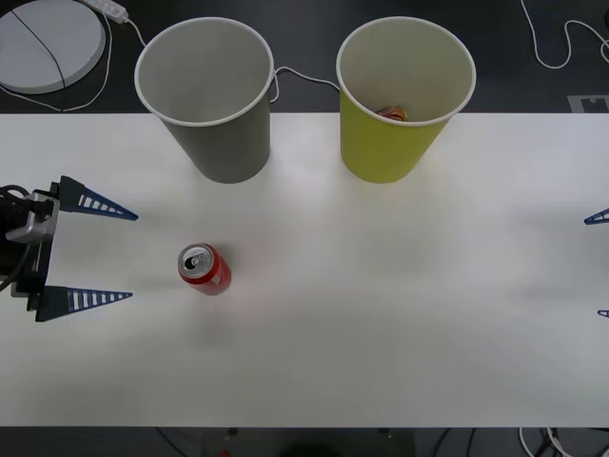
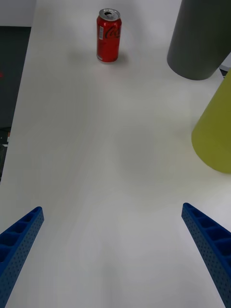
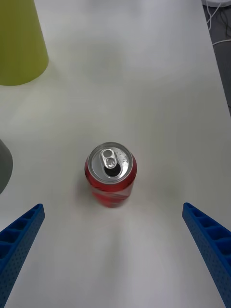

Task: Put the can into the green bin and the plastic bottle into the gray bin

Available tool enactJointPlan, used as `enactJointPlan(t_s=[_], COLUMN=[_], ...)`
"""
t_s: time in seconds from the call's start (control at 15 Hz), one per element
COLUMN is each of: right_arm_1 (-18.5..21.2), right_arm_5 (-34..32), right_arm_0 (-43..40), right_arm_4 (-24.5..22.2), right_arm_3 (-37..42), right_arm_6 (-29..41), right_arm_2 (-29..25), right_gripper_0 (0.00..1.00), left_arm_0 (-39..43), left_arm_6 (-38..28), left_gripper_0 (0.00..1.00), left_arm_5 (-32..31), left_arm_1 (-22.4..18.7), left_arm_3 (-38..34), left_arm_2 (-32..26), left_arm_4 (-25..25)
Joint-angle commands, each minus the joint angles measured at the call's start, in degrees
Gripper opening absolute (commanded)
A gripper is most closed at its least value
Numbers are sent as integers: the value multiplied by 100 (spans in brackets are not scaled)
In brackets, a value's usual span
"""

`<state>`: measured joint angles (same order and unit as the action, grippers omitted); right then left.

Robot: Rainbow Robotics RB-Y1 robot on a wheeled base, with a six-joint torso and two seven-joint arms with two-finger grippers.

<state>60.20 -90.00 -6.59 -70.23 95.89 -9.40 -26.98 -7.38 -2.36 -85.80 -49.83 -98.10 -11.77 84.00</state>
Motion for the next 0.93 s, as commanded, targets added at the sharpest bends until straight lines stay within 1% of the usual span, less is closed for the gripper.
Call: enactJointPlan(t_s=[0.07,0.27,0.4,0.6,0.8,0.93], right_arm_1=[0,0,0,0,0,0], right_arm_5=[0,0,0,0,0,0], right_arm_0=[0,0,0,0,0,0], right_arm_4=[0,0,0,0,0,0], right_arm_3=[-1,-1,-1,-1,-1,-1], right_arm_6=[0,0,0,0,0,0], right_arm_2=[0,0,0,0,0,0], right_gripper_0=[100,100,100,100,100,100], left_arm_0=[-9,-53,-168,-475,-748,-915], left_arm_6=[816,1370,1783,2460,3075,3365], left_gripper_0=[100,100,100,100,100,100], left_arm_5=[213,371,406,415,512,573], left_arm_1=[-1,-1,-1,-1,8,26], left_arm_3=[881,1540,2111,3078,3781,4141], left_arm_2=[271,526,781,1291,1818,2117], left_arm_4=[-481,-868,-1175,-1738,-2230,-2520])
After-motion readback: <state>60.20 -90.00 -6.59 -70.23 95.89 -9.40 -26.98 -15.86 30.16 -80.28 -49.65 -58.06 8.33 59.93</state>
